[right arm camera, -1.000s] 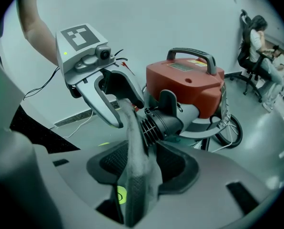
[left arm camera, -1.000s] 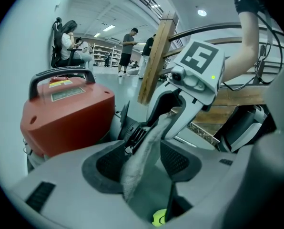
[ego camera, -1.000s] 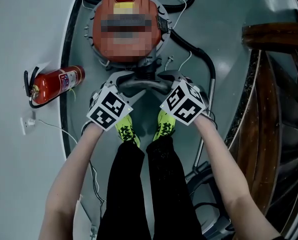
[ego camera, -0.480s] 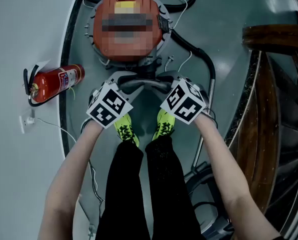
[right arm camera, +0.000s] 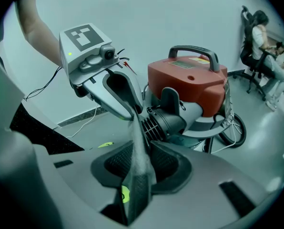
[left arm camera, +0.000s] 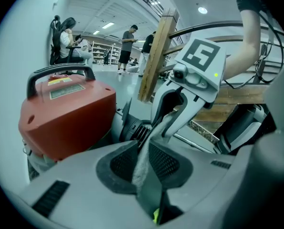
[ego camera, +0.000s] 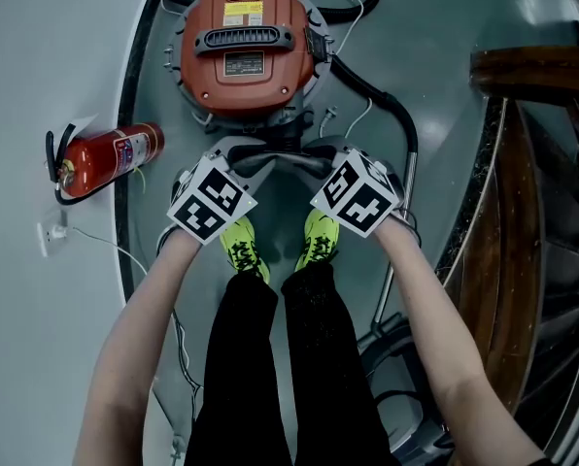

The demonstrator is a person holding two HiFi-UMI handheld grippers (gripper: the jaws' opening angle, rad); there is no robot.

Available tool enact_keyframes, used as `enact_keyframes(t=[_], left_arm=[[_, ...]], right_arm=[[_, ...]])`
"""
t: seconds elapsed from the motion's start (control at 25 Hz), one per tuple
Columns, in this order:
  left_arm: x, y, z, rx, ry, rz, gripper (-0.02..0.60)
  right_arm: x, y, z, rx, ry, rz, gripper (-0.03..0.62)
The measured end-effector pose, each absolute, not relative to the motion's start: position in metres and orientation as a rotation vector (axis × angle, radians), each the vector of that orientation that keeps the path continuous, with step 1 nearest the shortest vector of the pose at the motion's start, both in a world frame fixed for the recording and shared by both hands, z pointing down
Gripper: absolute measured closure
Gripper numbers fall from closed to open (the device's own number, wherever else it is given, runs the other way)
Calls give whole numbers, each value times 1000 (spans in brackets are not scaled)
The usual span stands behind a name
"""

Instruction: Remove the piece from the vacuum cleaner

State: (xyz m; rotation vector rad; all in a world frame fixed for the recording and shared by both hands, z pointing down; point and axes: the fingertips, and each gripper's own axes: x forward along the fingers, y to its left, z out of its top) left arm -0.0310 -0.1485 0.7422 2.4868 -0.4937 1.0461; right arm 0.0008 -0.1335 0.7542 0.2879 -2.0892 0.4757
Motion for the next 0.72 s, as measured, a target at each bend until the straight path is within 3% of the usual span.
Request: enact_keyframes(t=[0.72], left_arm=[[-31, -145, 742, 2461, -499, 1041, 502]], right_arm=[[1, -133, 753, 282, -2071, 416, 491]])
